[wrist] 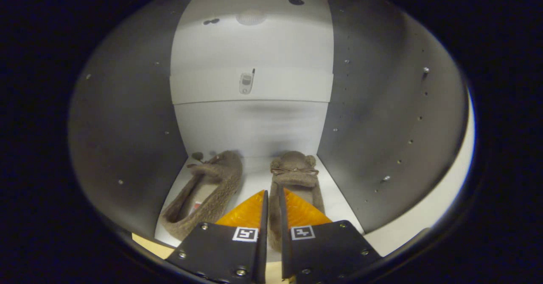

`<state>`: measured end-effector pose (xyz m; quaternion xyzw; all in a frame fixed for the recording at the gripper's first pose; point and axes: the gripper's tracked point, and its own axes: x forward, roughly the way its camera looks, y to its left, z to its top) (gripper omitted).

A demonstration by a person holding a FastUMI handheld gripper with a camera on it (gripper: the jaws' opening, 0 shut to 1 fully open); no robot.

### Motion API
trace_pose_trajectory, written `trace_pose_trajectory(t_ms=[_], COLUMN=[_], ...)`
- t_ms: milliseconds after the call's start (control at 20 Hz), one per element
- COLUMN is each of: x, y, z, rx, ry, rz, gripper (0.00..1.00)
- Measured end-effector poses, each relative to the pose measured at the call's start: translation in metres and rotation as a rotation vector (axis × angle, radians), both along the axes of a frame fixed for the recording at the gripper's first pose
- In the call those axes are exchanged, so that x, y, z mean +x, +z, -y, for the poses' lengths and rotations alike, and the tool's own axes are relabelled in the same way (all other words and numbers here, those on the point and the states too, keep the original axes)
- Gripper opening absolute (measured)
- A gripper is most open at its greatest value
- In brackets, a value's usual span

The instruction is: Open the shoe cabinet door, grab the shoes and put them into the shoe cabinet, then close the shoe cabinet door.

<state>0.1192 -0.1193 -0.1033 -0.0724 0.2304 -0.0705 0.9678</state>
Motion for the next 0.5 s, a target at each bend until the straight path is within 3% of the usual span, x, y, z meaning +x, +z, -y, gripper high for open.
trace_pose_trajectory(t_ms=[500], x=[-0.11], y=[0.081], z=[0.001], rx=[-0.02], ry=[0.057], rz=[0.185], gripper=[0.14])
